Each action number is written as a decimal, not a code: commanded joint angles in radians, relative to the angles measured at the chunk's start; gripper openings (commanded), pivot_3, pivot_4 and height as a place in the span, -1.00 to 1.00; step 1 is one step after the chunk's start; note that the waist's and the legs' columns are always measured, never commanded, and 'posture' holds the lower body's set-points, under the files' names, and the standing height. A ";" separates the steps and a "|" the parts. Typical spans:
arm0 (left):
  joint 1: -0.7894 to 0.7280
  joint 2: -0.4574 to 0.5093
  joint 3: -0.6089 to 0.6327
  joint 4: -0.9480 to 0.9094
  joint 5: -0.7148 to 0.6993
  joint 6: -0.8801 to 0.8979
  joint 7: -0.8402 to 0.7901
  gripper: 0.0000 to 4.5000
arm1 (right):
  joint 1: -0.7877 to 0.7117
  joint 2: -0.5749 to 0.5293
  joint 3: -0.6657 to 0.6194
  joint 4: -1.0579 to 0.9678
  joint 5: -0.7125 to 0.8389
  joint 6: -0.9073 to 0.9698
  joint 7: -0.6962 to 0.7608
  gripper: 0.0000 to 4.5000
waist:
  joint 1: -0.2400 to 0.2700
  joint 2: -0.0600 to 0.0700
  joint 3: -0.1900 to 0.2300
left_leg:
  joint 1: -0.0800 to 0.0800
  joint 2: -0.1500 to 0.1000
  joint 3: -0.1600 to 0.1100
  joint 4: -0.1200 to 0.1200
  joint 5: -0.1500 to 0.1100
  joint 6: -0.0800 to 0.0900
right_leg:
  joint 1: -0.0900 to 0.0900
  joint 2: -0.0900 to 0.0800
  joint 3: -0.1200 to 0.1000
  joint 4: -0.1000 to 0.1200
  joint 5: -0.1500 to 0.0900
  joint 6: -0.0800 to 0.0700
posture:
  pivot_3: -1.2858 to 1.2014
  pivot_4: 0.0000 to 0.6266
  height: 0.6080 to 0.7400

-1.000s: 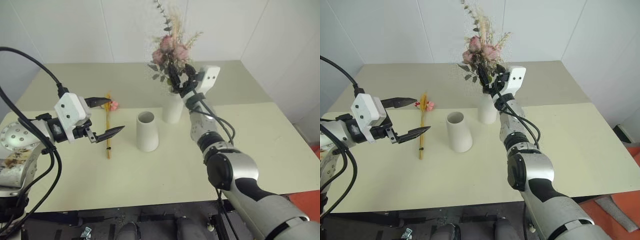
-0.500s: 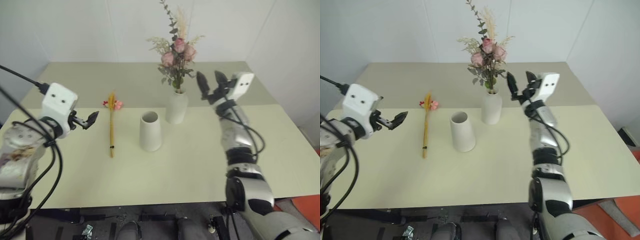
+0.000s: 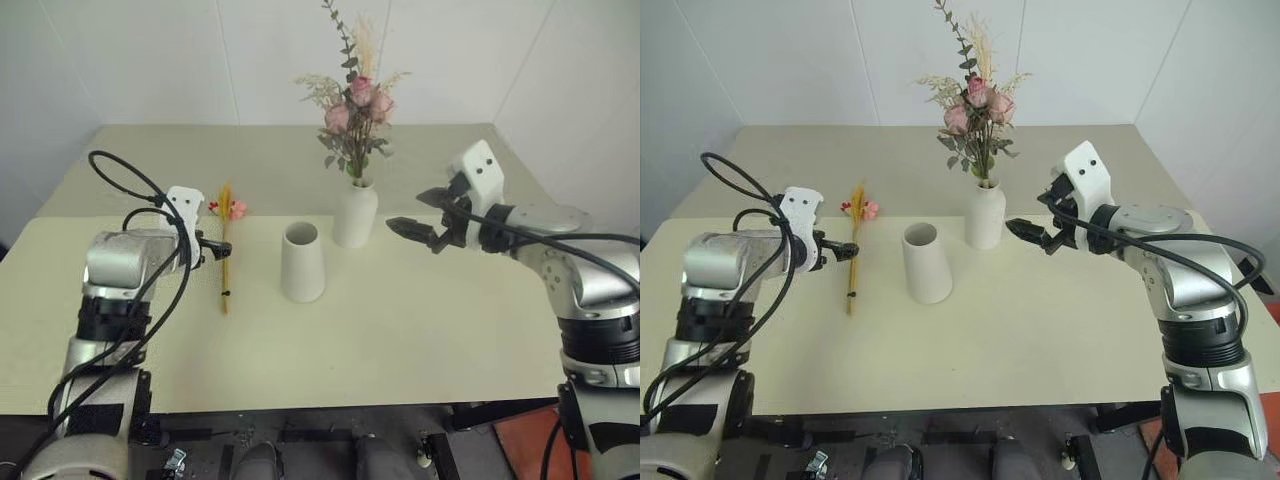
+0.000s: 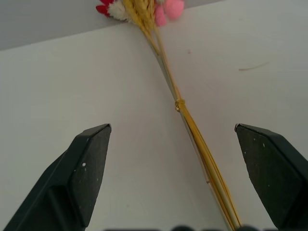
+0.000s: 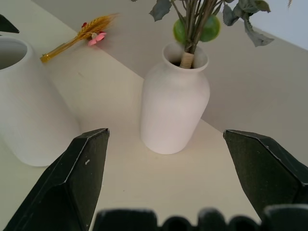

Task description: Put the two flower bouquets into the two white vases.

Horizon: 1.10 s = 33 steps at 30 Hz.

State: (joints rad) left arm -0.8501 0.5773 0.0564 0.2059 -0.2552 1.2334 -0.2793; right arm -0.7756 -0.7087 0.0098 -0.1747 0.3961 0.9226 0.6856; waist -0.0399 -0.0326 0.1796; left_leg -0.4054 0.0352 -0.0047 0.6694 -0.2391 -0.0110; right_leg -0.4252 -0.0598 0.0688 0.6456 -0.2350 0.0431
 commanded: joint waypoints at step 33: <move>-0.252 -0.090 0.147 0.512 0.036 -0.339 0.019 -0.98 | 0.018 0.033 -0.035 -0.026 -0.038 -0.005 -0.142 1.00 | 0.017 0.000 0.000 | -0.002 -0.001 0.000 0.001 0.000 0.000 | -0.001 -0.001 0.000 0.002 0.000 0.000 | 0.03 -0.52 1.00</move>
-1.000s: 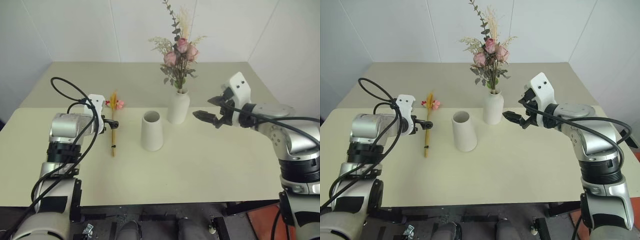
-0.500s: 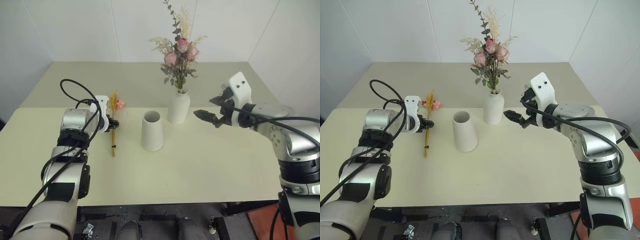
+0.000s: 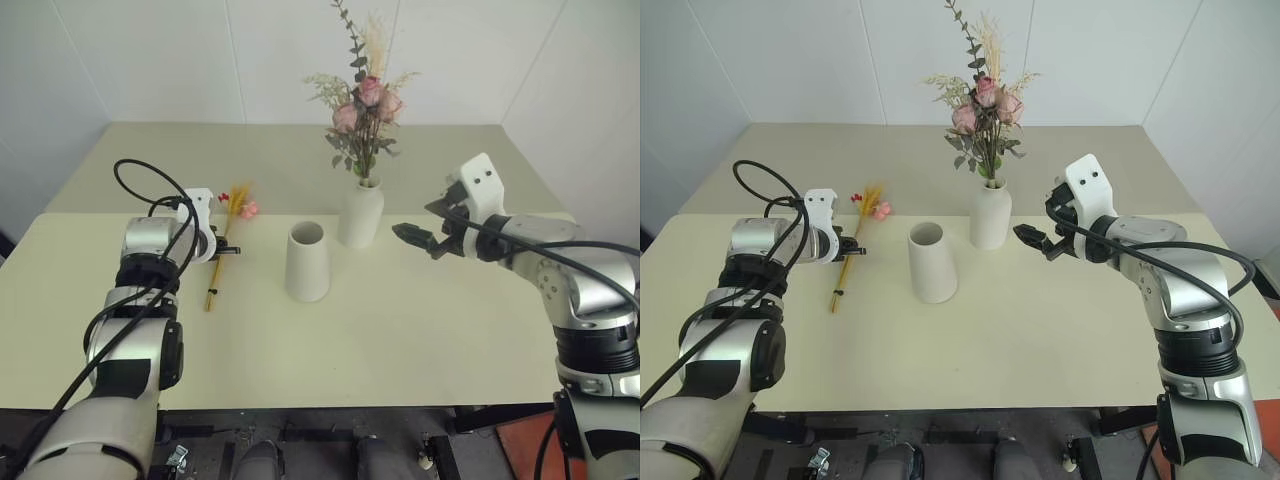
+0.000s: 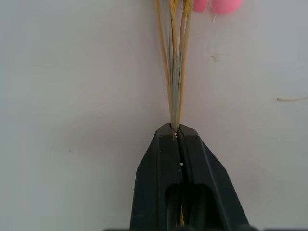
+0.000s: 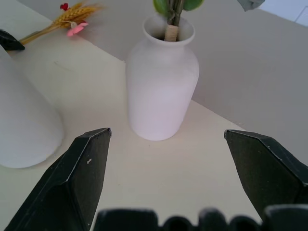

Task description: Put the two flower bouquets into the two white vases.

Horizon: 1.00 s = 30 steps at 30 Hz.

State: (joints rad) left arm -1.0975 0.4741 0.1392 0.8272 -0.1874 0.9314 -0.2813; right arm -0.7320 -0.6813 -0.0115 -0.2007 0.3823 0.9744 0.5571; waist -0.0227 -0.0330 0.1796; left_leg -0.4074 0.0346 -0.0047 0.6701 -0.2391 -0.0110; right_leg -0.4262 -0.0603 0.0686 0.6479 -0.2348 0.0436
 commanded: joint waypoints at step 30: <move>0.242 0.013 0.338 -0.889 -0.762 -0.259 -0.561 -0.98 | 0.268 -0.128 -0.235 -0.254 0.186 -0.227 0.262 1.00 | 0.005 0.000 0.000 | 0.002 0.001 0.000 0.007 0.000 0.000 | 0.004 0.000 0.000 -0.002 0.000 0.001 | 0.03 -0.52 1.00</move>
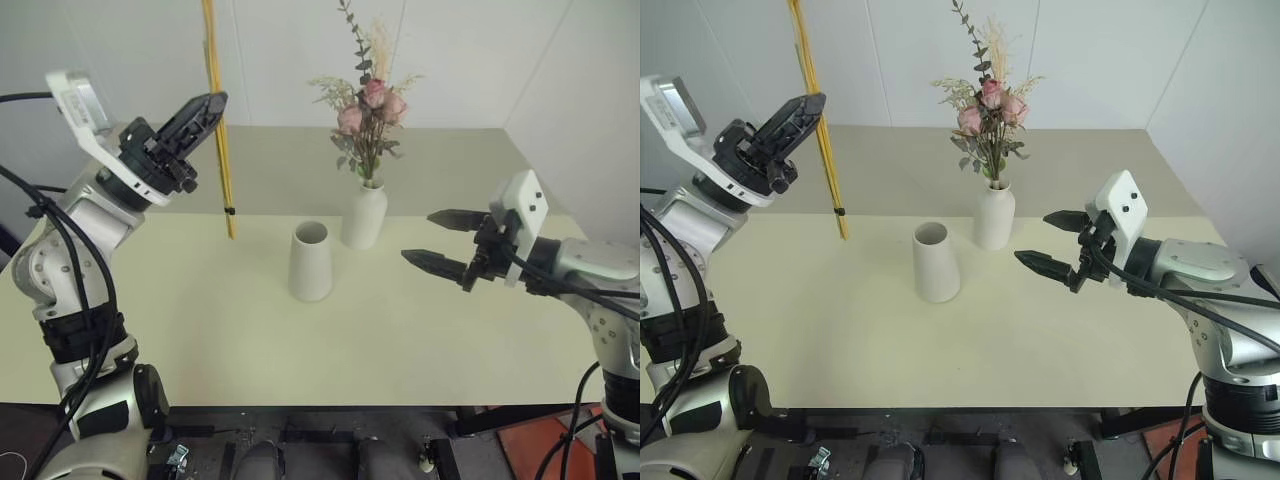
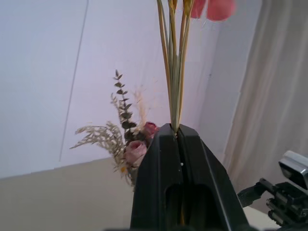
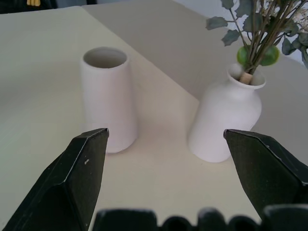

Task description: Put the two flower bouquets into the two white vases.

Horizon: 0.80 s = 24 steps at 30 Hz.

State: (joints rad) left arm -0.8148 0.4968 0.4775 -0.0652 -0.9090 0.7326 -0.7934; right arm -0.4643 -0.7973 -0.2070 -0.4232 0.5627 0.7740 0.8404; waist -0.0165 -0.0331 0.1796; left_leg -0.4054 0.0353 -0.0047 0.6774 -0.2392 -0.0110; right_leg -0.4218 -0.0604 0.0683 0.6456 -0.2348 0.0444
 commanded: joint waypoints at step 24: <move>-0.258 -0.255 -0.109 0.617 0.114 -0.563 -0.318 -0.98 | 0.082 -0.005 -0.060 -0.103 -0.032 -0.092 -0.174 1.00 | 0.002 -0.001 0.000 | -0.001 0.000 0.000 0.001 0.000 0.000 | 0.000 0.001 0.000 0.000 0.000 0.000 | 0.03 -0.52 1.00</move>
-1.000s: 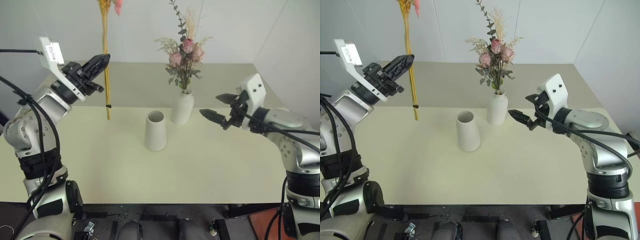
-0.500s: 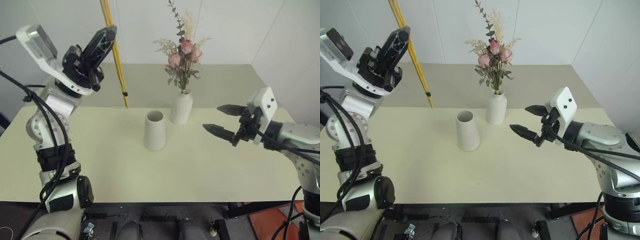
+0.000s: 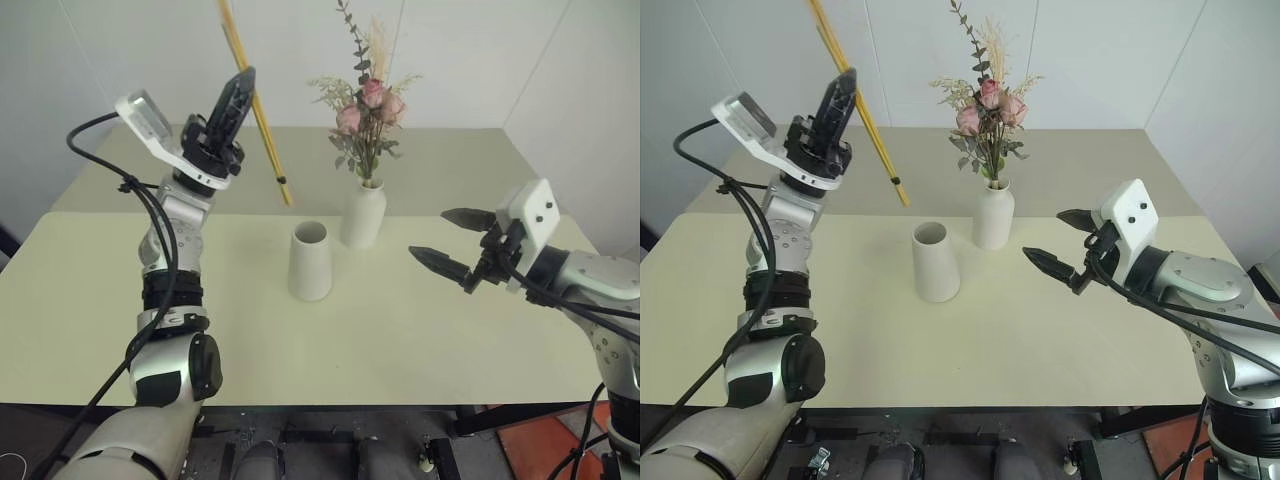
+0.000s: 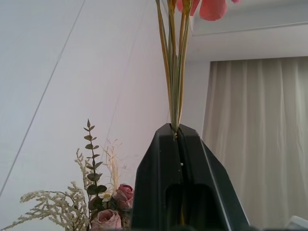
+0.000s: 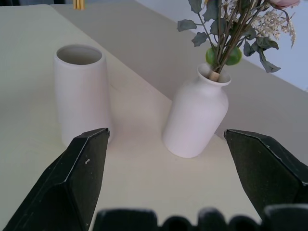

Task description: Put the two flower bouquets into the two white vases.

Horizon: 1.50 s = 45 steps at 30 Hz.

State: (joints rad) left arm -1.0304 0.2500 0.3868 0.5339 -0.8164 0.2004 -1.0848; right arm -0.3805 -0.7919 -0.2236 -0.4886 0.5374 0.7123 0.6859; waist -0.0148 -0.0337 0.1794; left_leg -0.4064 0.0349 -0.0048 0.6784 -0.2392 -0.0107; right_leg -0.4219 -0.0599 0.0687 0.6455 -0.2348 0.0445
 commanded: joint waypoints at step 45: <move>0.399 0.250 -0.122 -0.450 0.077 0.185 -0.104 0.99 | 0.046 -0.074 -0.085 -0.028 0.074 -0.026 0.064 1.00 | -0.006 0.000 0.000 | 0.000 0.001 0.000 0.000 0.000 0.000 | 0.000 0.000 0.001 0.001 0.000 0.000 | 0.03 -0.52 1.00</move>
State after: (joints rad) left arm -0.6336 0.4683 0.2267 0.1705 -0.7027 0.3590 -1.1892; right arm -0.3331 -0.8494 -0.2622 -0.4992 0.6027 0.6984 0.7470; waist -0.0211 -0.0336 0.1794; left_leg -0.4060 0.0358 -0.0050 0.6782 -0.2392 -0.0107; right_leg -0.4222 -0.0597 0.0692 0.6461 -0.2349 0.0447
